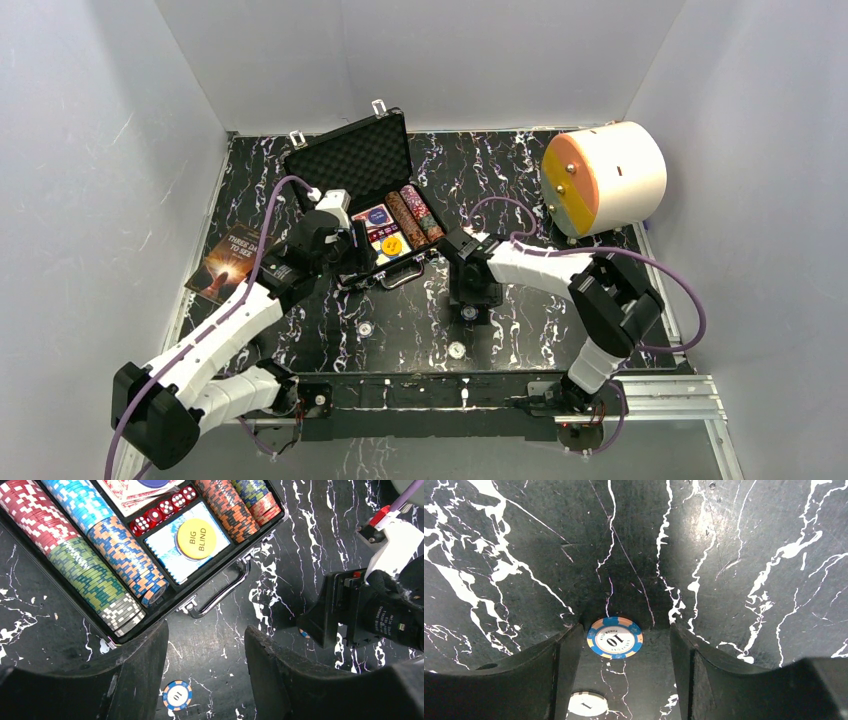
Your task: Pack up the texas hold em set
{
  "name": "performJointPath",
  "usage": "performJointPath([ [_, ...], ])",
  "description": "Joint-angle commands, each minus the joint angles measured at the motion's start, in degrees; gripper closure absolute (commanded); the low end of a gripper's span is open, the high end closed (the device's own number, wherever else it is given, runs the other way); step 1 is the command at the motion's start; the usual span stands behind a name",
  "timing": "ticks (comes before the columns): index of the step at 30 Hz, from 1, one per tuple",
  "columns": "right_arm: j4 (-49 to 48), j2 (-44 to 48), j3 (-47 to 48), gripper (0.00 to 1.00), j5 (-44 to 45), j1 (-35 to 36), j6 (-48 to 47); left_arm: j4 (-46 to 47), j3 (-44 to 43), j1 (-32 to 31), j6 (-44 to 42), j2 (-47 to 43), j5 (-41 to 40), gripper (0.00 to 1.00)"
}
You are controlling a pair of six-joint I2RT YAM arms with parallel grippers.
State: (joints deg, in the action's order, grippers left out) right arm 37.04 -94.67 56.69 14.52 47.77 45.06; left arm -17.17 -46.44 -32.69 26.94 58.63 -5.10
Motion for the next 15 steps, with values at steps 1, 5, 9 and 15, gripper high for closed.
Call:
performJointPath([
  [1,3.5,-1.8,3.0,0.29,3.1,1.3,2.0,1.6,0.5,0.3,1.8,-1.0,0.4,0.44],
  [5,4.0,-3.4,3.3,0.32,3.1,2.3,2.6,1.1,0.4,0.3,2.1,-0.4,-0.9,0.43],
  [9,2.1,-3.9,1.9,0.42,1.0,2.5,2.7,0.8,0.5,0.3,2.1,-0.1,-0.4,0.43],
  [15,-0.7,-4.0,-1.2,0.43,-1.4,2.5,4.8,0.6,0.7,0.3,1.9,-0.4,0.3,0.43],
])
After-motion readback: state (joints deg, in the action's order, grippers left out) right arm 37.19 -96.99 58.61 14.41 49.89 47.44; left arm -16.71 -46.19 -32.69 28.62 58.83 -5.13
